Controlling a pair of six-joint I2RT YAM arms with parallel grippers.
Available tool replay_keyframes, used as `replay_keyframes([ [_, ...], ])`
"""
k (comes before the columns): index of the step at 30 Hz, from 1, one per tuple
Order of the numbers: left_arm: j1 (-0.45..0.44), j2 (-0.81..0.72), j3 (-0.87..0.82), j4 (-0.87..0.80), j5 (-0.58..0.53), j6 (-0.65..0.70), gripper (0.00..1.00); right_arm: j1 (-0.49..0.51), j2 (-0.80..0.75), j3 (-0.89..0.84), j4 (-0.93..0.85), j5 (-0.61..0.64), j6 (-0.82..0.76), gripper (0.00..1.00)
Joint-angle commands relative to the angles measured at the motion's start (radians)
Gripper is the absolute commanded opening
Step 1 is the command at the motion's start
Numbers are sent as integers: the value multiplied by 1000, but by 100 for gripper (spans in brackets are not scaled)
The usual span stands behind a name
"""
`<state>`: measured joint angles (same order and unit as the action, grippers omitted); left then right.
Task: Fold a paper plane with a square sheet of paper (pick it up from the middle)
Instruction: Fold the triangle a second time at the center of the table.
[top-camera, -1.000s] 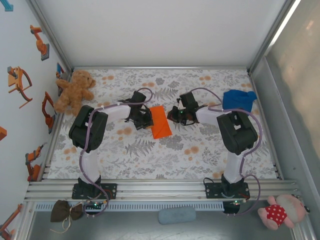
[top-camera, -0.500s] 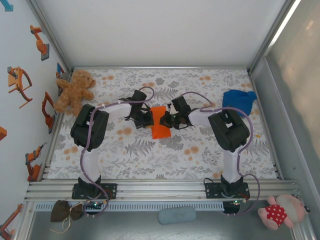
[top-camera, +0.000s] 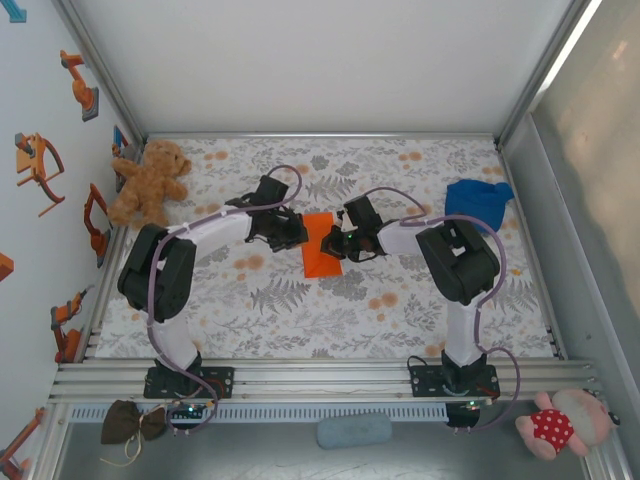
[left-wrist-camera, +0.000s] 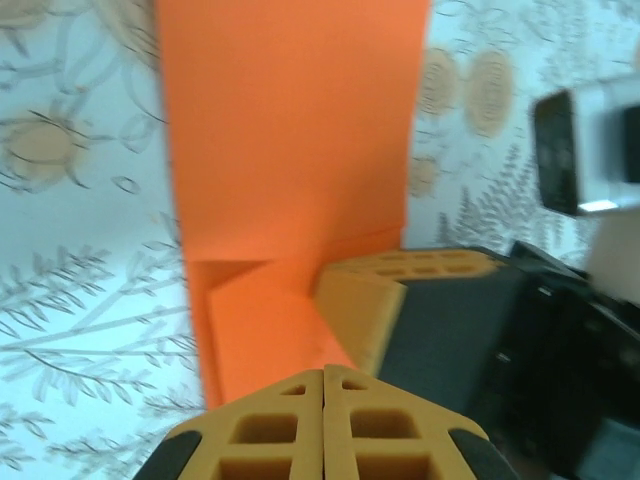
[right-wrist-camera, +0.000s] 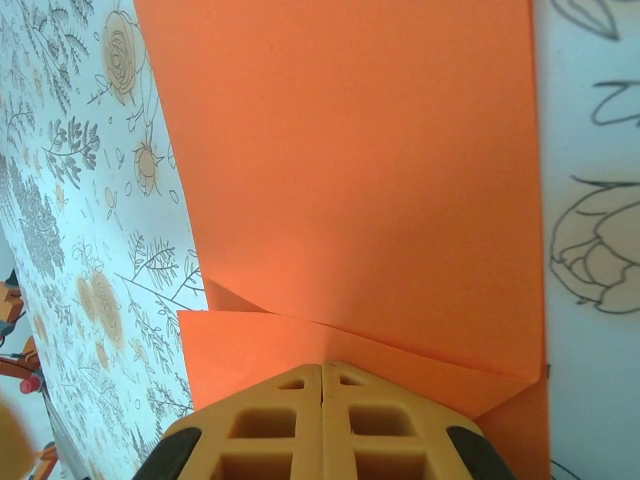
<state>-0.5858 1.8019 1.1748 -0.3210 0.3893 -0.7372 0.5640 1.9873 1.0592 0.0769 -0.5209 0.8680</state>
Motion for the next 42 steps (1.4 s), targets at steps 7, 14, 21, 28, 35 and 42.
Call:
replay_keyframes([
  [7,-97,19,-64,25,28,-77,10,4,70,-61,-136,139,42,0],
  [14,-109,71,-56,25,23,-69,10,4,76,-56,-142,137,46,0],
  [21,-110,107,-31,9,4,-51,11,2,80,-51,-149,137,46,0],
  [28,-110,126,-13,-29,-24,-18,11,2,84,-50,-152,137,46,0],
  [35,-111,128,-4,-68,-53,11,11,1,86,-49,-155,139,45,0],
  [42,-108,129,-4,-87,-68,30,11,2,88,-48,-159,140,43,0],
])
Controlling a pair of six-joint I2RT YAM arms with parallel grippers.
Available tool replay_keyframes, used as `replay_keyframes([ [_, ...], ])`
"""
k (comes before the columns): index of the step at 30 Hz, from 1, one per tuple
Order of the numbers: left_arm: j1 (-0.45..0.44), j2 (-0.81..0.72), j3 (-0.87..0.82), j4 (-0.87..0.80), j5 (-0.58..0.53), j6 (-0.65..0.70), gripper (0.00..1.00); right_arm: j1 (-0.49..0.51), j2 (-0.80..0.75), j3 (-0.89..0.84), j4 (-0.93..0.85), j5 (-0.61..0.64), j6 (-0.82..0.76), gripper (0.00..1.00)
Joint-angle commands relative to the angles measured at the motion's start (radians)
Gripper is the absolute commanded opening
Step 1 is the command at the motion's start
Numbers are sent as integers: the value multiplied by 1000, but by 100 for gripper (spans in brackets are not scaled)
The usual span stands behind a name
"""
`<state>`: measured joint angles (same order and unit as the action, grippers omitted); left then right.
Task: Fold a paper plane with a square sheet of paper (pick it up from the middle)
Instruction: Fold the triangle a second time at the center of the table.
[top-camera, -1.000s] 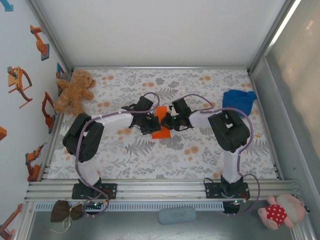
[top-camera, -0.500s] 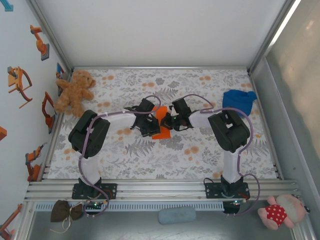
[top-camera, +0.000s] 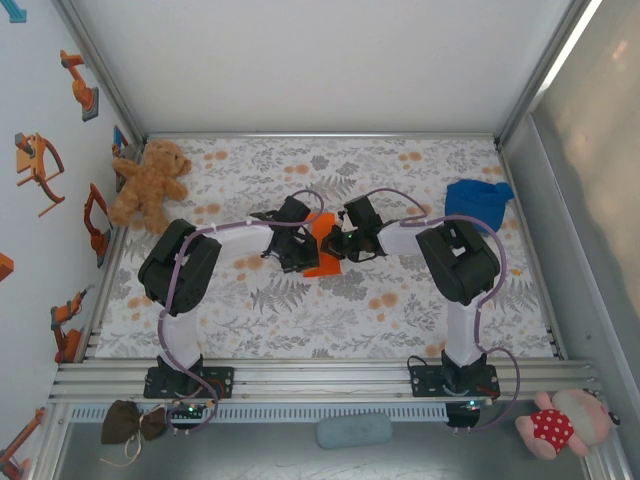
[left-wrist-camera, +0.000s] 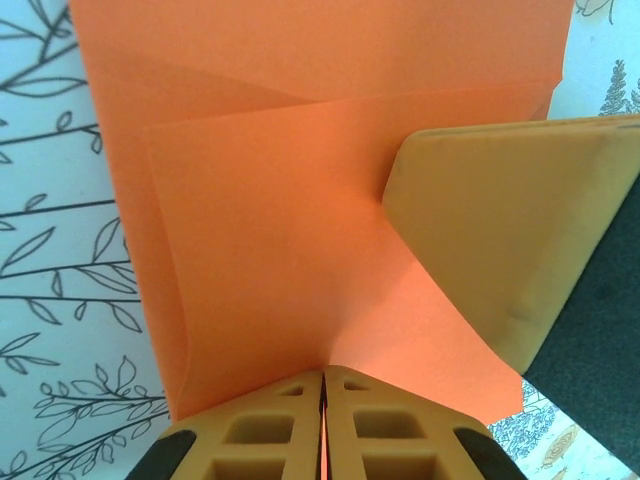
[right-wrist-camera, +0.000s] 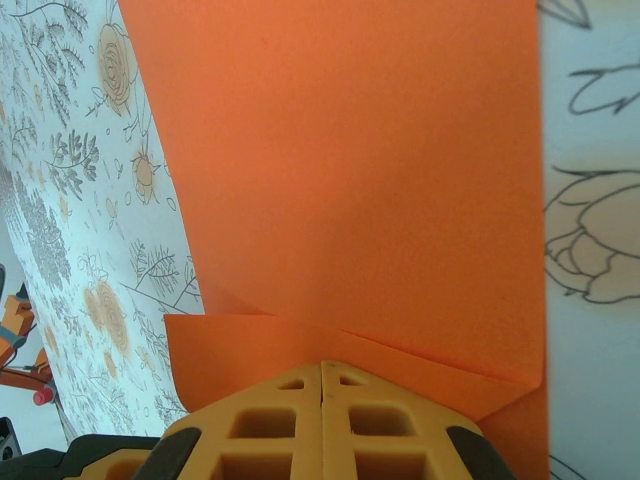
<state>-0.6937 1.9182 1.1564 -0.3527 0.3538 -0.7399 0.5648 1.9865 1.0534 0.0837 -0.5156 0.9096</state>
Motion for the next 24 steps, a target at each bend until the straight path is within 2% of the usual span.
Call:
replay_keyframes([
  [1,0,12,13,-55,-29,33,11,1,90,-42,-167,135,2,0],
  [14,3,-29,32,-20,27,4,11,1,90,-44,-171,134,0,0],
  [24,14,16,48,12,35,-7,11,1,95,-46,-168,132,0,0],
])
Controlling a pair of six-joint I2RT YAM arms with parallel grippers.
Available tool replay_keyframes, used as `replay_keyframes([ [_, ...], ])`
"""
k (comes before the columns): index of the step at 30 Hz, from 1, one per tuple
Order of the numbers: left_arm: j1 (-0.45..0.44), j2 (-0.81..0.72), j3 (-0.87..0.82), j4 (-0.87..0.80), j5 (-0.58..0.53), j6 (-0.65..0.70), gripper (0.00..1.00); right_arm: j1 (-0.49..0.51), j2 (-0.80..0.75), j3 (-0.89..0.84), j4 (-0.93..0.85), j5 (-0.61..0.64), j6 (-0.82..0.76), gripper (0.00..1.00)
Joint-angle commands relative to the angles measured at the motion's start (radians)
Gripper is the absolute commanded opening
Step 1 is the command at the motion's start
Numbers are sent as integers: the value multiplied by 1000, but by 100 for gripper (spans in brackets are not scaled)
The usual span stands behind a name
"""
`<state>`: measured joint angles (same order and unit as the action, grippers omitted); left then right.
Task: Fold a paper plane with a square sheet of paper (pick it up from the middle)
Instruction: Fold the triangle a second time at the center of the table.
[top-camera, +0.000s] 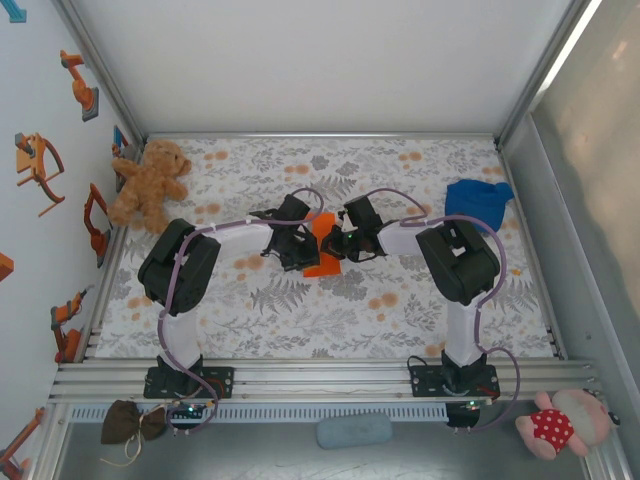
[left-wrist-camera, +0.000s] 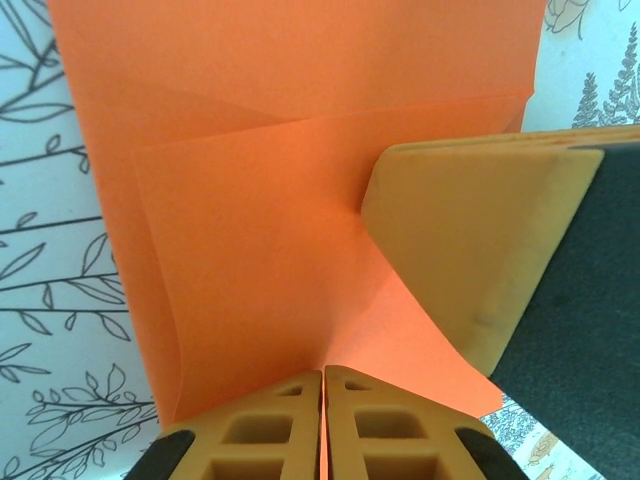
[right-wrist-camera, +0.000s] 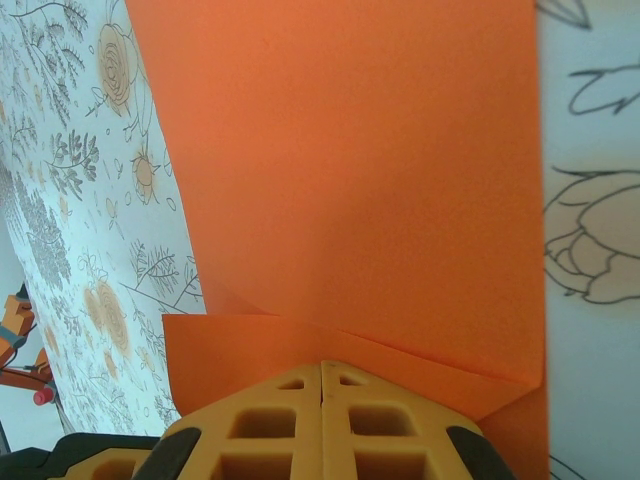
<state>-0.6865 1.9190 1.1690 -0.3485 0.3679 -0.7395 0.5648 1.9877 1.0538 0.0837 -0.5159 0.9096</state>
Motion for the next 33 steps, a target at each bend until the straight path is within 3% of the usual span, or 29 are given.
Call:
replay_keyframes([
  [1,8,19,37,11,25,-7,11,1,93,-46,-168,131,0,0],
  [33,24,27,-38,-97,51,66,8,0,107,-40,-186,134,-6,0],
])
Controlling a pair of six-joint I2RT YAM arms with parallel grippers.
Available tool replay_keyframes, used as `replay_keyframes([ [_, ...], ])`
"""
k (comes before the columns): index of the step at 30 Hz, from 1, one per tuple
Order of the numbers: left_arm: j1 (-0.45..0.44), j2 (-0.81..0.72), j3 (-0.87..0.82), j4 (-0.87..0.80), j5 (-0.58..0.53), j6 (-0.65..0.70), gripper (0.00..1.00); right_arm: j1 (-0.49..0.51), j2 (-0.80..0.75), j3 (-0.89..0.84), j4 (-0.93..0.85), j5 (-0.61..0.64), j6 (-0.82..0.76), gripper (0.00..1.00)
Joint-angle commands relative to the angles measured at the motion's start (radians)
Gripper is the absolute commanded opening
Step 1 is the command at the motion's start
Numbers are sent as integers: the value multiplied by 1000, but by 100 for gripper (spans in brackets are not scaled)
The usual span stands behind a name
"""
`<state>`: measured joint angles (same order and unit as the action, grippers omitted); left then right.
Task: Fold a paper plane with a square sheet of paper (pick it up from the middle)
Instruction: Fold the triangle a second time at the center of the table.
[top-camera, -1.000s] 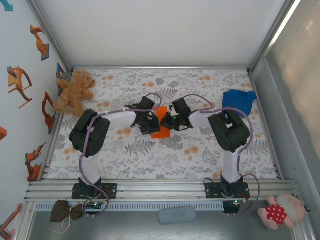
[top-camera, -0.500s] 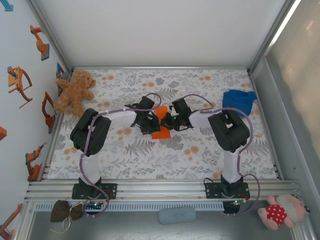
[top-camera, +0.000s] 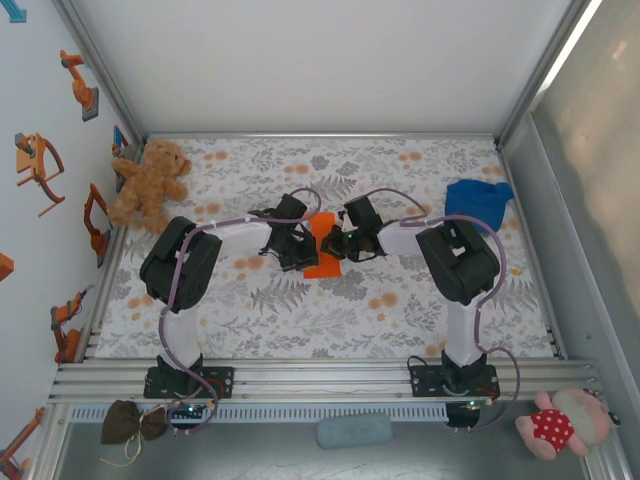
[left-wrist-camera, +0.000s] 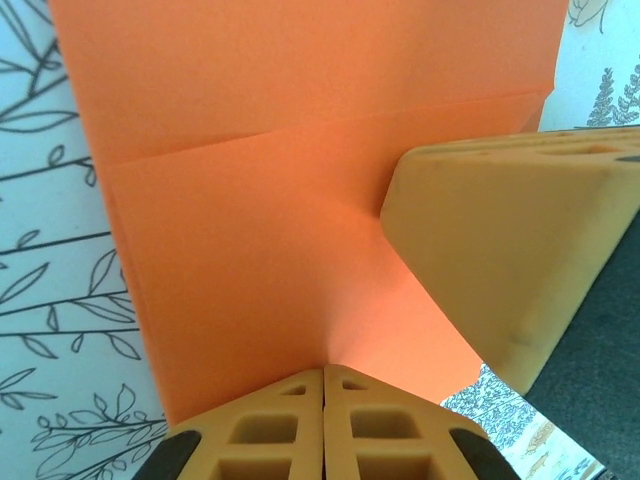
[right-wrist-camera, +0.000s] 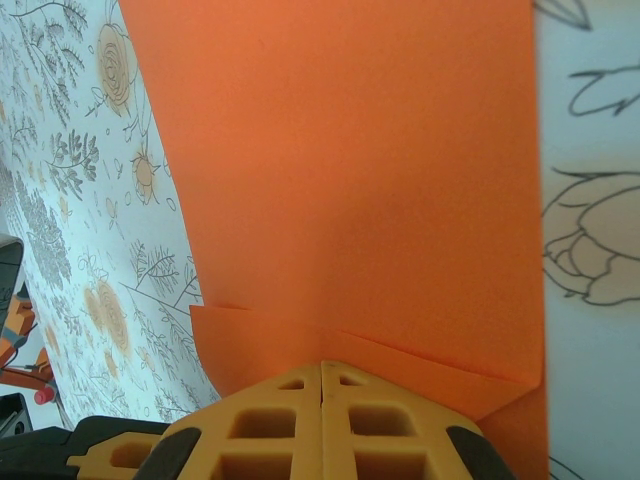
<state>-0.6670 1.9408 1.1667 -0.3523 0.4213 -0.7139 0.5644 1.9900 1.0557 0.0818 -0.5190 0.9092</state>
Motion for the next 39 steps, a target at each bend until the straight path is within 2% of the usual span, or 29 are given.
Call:
replay_keyframes([
  [1,4,4,-38,-102,-7,46,8,0,106,-39,-187,138,-6,0],
  [9,6,-32,-78,-170,-24,98,7,1,111,-28,-203,139,-18,0],
  [21,21,-167,-171,-221,-66,117,6,-3,105,-19,-221,145,-29,0],
  [28,24,-247,-146,-91,-64,56,6,-4,99,-16,-215,140,-30,0],
  [33,25,-193,-117,-5,-52,-15,6,-4,98,-6,-211,132,-29,0],
  [39,24,-107,-75,13,-52,-50,5,-4,95,-2,-199,125,-27,0],
])
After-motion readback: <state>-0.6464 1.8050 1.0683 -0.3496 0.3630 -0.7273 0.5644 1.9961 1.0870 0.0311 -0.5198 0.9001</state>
